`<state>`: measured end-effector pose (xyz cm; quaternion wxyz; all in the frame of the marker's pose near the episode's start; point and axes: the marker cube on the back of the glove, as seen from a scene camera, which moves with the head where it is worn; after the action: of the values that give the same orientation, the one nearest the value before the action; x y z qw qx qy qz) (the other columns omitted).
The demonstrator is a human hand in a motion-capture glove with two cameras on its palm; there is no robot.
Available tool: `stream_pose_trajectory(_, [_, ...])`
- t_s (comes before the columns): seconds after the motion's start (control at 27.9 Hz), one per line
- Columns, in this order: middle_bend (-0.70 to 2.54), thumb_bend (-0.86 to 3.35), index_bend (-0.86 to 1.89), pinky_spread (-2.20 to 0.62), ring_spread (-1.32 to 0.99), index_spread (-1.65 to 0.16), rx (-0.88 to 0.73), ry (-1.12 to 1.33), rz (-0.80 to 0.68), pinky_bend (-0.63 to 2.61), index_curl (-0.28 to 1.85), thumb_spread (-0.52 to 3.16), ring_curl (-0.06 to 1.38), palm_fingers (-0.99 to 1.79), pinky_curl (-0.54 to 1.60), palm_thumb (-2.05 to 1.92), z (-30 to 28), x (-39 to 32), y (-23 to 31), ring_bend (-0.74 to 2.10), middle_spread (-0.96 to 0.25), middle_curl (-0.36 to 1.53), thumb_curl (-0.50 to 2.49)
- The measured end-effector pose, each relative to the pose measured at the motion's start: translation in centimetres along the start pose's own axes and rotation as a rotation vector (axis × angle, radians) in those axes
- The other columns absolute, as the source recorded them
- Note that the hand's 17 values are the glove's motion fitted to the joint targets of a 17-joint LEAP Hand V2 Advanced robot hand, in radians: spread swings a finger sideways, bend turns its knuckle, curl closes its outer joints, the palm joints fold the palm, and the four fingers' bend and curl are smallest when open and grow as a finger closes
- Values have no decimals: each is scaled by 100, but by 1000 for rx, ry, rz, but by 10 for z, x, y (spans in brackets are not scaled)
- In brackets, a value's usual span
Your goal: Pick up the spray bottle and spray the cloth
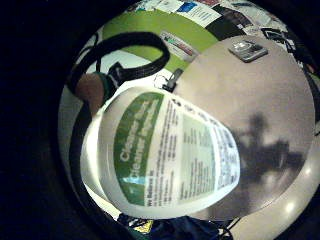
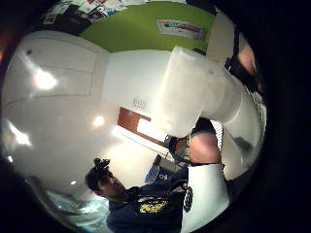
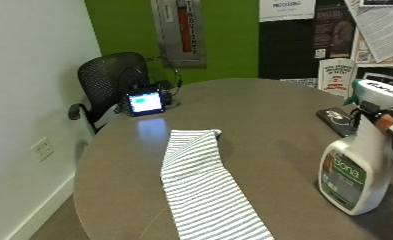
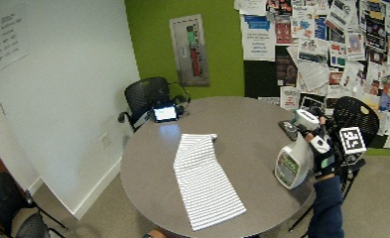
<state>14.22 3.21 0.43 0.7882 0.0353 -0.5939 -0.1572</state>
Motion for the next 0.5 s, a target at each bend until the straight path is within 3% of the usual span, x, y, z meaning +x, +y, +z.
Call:
stream_pose_trajectory(0.29, [93,-2,-22,-23,-25,-43,-125,62,-1,88,-8,90,47,85,42,92,23,5,-22,107,-20,52,52])
stream_pose_trajectory(0.5, [94,-1,-5,-29,-25,-42,-138,106,40,89,-2,77,47,96,43,99,37,0,-25,104,-21,53,57])
